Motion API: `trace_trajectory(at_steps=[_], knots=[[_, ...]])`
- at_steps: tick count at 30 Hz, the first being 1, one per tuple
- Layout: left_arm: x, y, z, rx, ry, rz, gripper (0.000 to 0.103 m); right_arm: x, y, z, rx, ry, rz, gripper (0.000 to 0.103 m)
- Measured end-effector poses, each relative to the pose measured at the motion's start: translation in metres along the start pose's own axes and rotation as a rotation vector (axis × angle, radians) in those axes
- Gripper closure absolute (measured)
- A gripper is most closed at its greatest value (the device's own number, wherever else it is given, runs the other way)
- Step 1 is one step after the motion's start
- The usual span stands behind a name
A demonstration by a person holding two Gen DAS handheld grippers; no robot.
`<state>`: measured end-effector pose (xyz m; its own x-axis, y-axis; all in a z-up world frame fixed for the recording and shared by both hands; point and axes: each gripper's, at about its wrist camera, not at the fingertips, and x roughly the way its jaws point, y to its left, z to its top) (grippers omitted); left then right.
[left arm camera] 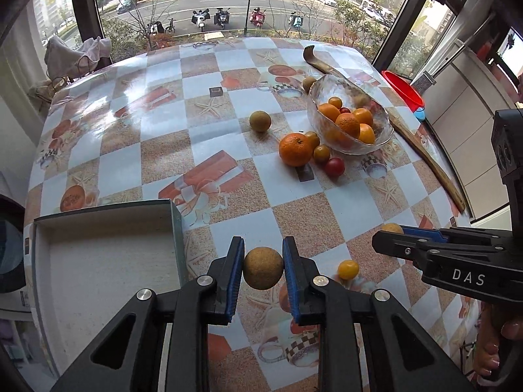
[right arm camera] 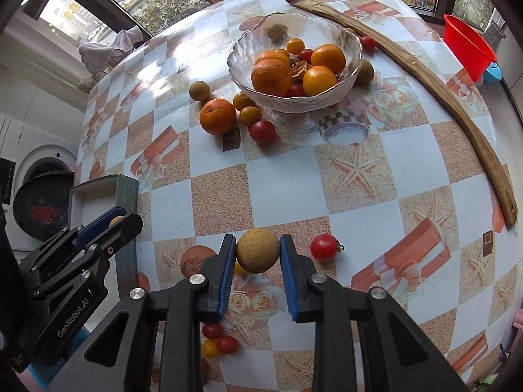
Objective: Organize fruits
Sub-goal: 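Carry both brown fruits into the grey tray and open both tools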
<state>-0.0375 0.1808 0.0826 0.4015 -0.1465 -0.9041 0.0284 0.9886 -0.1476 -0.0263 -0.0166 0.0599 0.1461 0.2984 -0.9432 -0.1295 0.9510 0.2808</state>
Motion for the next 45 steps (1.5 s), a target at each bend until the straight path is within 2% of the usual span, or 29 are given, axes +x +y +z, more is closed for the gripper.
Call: trace_trajectory(at_steps=[10, 20, 25, 35, 36, 37, 38, 40, 42, 45], knots=[[-0.022, 0.092, -0.025, -0.127, -0.006, 0.117, 0.077, 0.021, 0.094, 0.012, -0.125, 0.026, 0.064, 0.074], [-0.002, 0.168, -0.046, -0.209, 0.029, 0.239, 0.077, 0.069, 0.180, 0.014, -0.238, 0.073, 0.084, 0.074], [0.009, 0.186, -0.051, -0.232, 0.052, 0.250, 0.077, 0.093, 0.198, 0.016, -0.264, 0.099, 0.051, 0.073], [0.013, 0.187, -0.057, -0.212, 0.062, 0.245, 0.076, 0.120, 0.207, 0.016, -0.297, 0.113, -0.025, 0.073], [0.014, 0.187, -0.056, -0.209, 0.065, 0.251, 0.066, 0.122, 0.208, 0.016, -0.300, 0.113, -0.029, 0.073], [0.013, 0.187, -0.055, -0.208, 0.068, 0.253, 0.035, 0.123, 0.209, 0.016, -0.305, 0.116, -0.035, 0.073], [0.011, 0.187, -0.056, -0.210, 0.054, 0.258, 0.022, 0.123, 0.210, 0.016, -0.314, 0.113, -0.044, 0.073], [0.005, 0.184, -0.057, -0.195, 0.023, 0.262, 0.021, 0.123, 0.211, 0.016, -0.325, 0.117, -0.039, 0.071], [0.007, 0.183, -0.056, -0.176, 0.036, 0.285, 0.021, 0.122, 0.211, 0.017, -0.322, 0.119, -0.030, 0.067], [0.007, 0.185, -0.056, -0.185, 0.045, 0.274, 0.021, 0.116, 0.213, 0.018, -0.308, 0.107, -0.010, 0.060]])
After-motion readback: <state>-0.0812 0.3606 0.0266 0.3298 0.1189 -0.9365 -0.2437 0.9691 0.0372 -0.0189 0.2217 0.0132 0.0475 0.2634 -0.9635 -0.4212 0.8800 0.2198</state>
